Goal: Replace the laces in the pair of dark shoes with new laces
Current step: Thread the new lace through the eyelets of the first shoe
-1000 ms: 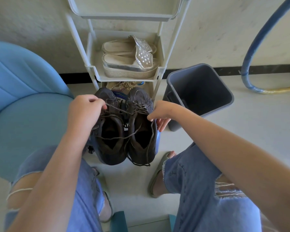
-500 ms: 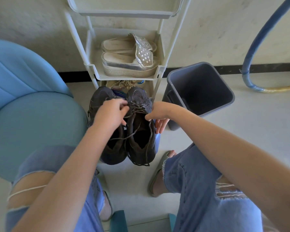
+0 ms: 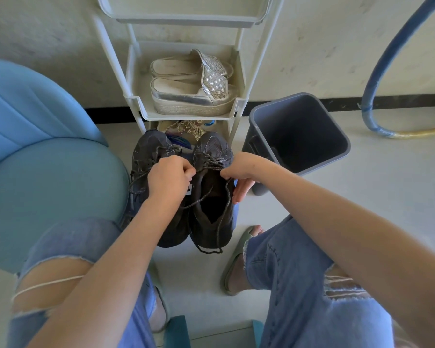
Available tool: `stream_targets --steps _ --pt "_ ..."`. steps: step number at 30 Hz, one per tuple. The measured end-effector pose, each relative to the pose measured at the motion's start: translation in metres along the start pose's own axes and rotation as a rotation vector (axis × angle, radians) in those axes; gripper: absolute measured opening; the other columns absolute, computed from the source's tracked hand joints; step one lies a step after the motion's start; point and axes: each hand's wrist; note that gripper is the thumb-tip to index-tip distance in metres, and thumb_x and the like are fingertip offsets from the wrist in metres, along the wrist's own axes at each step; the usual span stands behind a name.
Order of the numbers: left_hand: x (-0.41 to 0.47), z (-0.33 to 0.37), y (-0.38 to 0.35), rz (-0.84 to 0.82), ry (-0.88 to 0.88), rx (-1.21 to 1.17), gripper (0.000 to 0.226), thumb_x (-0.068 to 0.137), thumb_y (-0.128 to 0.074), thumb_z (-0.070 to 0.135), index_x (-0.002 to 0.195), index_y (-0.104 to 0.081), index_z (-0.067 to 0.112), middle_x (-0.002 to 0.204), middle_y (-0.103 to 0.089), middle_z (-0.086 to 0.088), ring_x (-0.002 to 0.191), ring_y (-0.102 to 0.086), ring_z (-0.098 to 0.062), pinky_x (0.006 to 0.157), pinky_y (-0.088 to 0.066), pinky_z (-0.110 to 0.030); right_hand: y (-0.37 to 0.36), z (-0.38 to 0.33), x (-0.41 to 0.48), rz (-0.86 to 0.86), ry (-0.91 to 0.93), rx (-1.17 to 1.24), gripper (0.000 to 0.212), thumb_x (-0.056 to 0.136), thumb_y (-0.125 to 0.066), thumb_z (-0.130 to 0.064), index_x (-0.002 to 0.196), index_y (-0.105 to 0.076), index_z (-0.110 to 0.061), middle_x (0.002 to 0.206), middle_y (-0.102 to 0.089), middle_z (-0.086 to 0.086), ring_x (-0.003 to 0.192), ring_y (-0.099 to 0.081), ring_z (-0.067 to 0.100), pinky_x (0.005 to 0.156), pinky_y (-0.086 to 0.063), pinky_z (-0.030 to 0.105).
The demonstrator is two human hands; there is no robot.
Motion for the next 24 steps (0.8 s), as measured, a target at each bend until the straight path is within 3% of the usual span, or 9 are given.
stream_targets --steps 1,4,8,11,15,18,20,24 --pt "0.0 -0.001 0.0 0.012 0.006 -0.01 0.018 0.093 -0.055 0.019 0.091 -0.073 0.02 0.082 -0.071 -0.001 0.079 -0.067 -0.02 0.079 -0.054 -0.039 0.001 0.0 0.0 -0.02 0.003 -0.004 0.023 0.095 -0.053 -0.013 0.108 -0.062 0.003 0.085 -0.074 0.016 0.064 -0.071 0.021 0.074 -0.057 0.028" --pt "0.0 -0.003 -0.002 -0.021 0.015 -0.021 0.016 0.093 -0.057 0.021 0.091 -0.073 0.02 0.083 -0.072 0.0 0.079 -0.068 -0.019 0.079 -0.055 -0.04 0.0 0.002 0.002 -0.079 -0.017 -0.031 0.03 0.093 -0.057 -0.012 0.117 -0.059 0.005 0.084 -0.074 0.011 0.082 -0.073 0.022 0.089 -0.052 0.026" --pt "0.001 -0.006 -0.006 -0.087 0.03 -0.08 0.017 0.095 -0.053 0.021 0.093 -0.07 0.017 0.074 -0.071 -0.001 0.067 -0.068 -0.011 0.075 -0.058 -0.038 0.002 0.003 0.002 -0.083 -0.026 -0.026 0.031 0.093 -0.055 -0.016 0.112 -0.061 0.008 0.084 -0.074 0.017 0.067 -0.073 0.023 0.076 -0.057 0.027" --pt "0.004 -0.007 -0.009 -0.099 0.05 -0.167 0.018 0.095 -0.052 0.02 0.099 -0.069 0.015 0.077 -0.071 -0.001 0.067 -0.069 -0.011 0.076 -0.058 -0.038 0.006 0.003 0.002 -0.121 -0.029 -0.008 0.032 0.094 -0.056 -0.015 0.115 -0.058 0.008 0.097 -0.072 0.022 0.062 -0.072 0.026 0.069 -0.059 0.029" --pt "0.001 -0.003 -0.008 -0.168 0.026 -0.168 0.032 0.09 -0.06 0.036 0.118 -0.064 0.02 0.093 -0.071 -0.001 0.083 -0.068 -0.017 0.083 -0.056 -0.039 0.008 0.003 0.0 -0.134 -0.011 -0.018 0.027 0.093 -0.056 -0.011 0.111 -0.06 0.008 0.097 -0.071 0.023 0.063 -0.072 0.028 0.058 -0.06 0.028" --pt "-0.001 0.004 -0.012 -0.187 -0.025 0.033 0.045 0.085 -0.066 0.038 0.126 -0.059 0.021 0.118 -0.066 -0.001 0.1 -0.064 -0.023 0.091 -0.051 -0.035 0.007 0.004 0.001 -0.083 0.005 -0.081 0.02 0.092 -0.057 -0.014 0.097 -0.063 0.004 0.068 -0.072 0.01 0.052 -0.07 0.02 0.044 -0.051 0.018" --pt "-0.001 0.007 -0.015 -0.148 -0.025 0.061 0.042 0.087 -0.066 0.032 0.126 -0.059 0.021 0.12 -0.064 -0.002 0.108 -0.06 -0.023 0.093 -0.047 -0.034 0.006 0.003 0.004 -0.048 0.008 -0.108 0.017 0.091 -0.057 -0.014 0.091 -0.063 0.002 0.056 -0.069 0.006 0.047 -0.067 0.016 0.04 -0.047 0.016" --pt "-0.002 0.012 -0.02 -0.137 -0.018 0.04 0.041 0.089 -0.063 0.029 0.128 -0.058 0.019 0.123 -0.063 -0.004 0.113 -0.058 -0.023 0.095 -0.046 -0.034 0.005 0.004 0.009 0.004 0.031 -0.191 0.022 0.09 -0.058 -0.016 0.099 -0.067 0.001 0.07 -0.071 0.007 0.051 -0.067 0.014 0.045 -0.047 0.016"
Point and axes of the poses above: each hand's wrist, its own x-axis towards the middle knuckle, its own y-axis out of the back of the hand, z = x × y
